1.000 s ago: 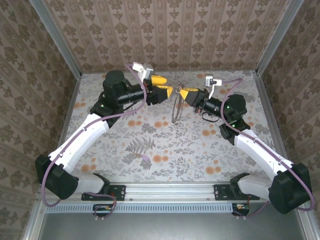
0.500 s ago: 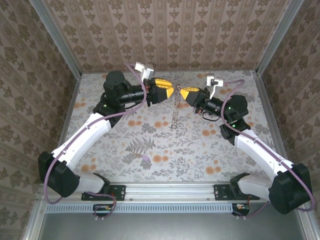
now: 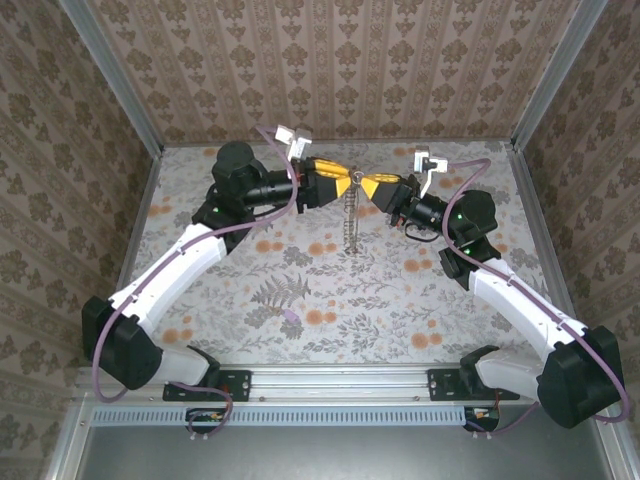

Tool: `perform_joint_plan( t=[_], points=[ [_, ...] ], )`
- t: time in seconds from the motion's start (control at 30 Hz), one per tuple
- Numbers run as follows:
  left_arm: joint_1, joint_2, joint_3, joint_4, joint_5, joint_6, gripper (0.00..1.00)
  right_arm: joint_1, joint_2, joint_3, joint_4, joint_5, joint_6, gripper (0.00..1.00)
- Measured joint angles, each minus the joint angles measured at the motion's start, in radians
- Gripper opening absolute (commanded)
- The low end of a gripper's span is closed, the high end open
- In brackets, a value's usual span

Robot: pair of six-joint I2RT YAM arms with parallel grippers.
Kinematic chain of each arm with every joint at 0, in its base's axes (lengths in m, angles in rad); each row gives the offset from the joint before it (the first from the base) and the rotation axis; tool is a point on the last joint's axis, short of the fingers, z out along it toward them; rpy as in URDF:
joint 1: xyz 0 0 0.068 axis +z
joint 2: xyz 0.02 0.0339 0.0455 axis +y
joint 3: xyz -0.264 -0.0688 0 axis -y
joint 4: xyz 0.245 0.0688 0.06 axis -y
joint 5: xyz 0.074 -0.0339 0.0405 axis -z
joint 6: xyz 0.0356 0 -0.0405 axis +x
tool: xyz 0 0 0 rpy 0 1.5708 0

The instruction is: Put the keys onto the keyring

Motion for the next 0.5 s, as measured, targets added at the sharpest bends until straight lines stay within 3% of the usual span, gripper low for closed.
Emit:
perform_joint_plan(
  t=[0.5],
  points=[
    [-0.019, 0.031, 0.0, 0.01, 0.003, 0.0, 0.29, 0.0, 0.018, 0.0, 0.004, 0.004, 0.015, 0.0]
  ],
)
